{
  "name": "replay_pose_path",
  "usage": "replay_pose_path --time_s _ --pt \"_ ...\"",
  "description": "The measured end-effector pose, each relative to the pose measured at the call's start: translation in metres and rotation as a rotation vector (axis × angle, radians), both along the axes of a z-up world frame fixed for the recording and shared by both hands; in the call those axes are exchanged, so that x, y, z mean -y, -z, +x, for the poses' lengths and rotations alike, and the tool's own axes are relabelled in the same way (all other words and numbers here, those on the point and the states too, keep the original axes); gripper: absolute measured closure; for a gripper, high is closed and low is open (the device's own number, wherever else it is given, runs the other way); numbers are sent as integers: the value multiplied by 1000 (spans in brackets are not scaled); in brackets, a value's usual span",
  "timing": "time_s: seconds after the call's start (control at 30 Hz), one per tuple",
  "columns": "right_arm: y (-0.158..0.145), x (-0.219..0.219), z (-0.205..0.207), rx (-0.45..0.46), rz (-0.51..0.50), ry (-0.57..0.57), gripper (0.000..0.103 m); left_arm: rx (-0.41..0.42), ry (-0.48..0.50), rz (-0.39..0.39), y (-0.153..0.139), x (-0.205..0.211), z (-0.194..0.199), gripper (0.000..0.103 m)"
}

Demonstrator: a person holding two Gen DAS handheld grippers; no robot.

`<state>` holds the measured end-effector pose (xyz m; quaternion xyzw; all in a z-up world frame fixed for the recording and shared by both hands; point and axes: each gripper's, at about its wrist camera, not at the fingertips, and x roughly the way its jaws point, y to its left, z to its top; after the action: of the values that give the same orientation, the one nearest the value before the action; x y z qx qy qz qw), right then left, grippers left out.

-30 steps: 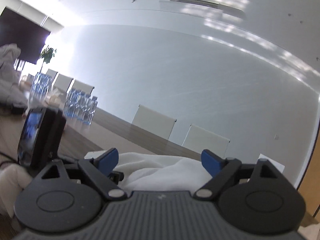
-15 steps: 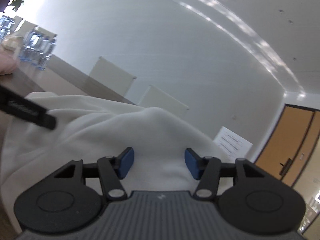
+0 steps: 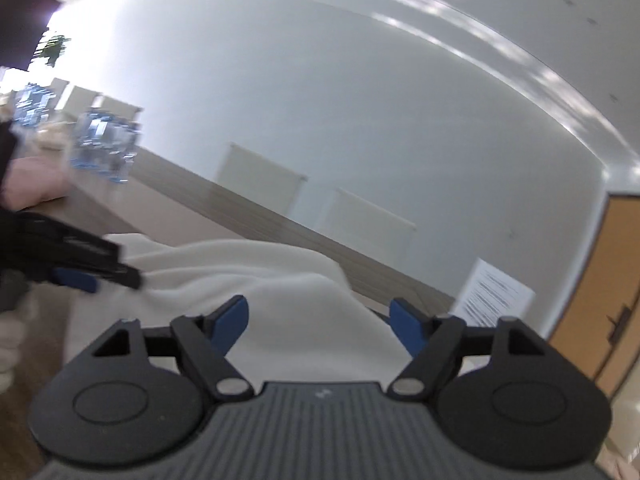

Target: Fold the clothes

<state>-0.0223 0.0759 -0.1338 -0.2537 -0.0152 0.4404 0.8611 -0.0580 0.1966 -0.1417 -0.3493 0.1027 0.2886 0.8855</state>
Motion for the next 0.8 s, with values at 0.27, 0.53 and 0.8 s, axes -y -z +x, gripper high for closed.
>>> replay_pose_path --time_s 0.27,0.53,0.8 --pt "46 -79 23 -181 -153 22 56 132 -3 65 -10 5 -14 36" --pt "-14 -20 38 -207 202 248 97 232 -29 105 -16 13 -23 34" --pt "-20 14 144 -292 218 742 94 112 -57 -45 -4 -13 -10 32"
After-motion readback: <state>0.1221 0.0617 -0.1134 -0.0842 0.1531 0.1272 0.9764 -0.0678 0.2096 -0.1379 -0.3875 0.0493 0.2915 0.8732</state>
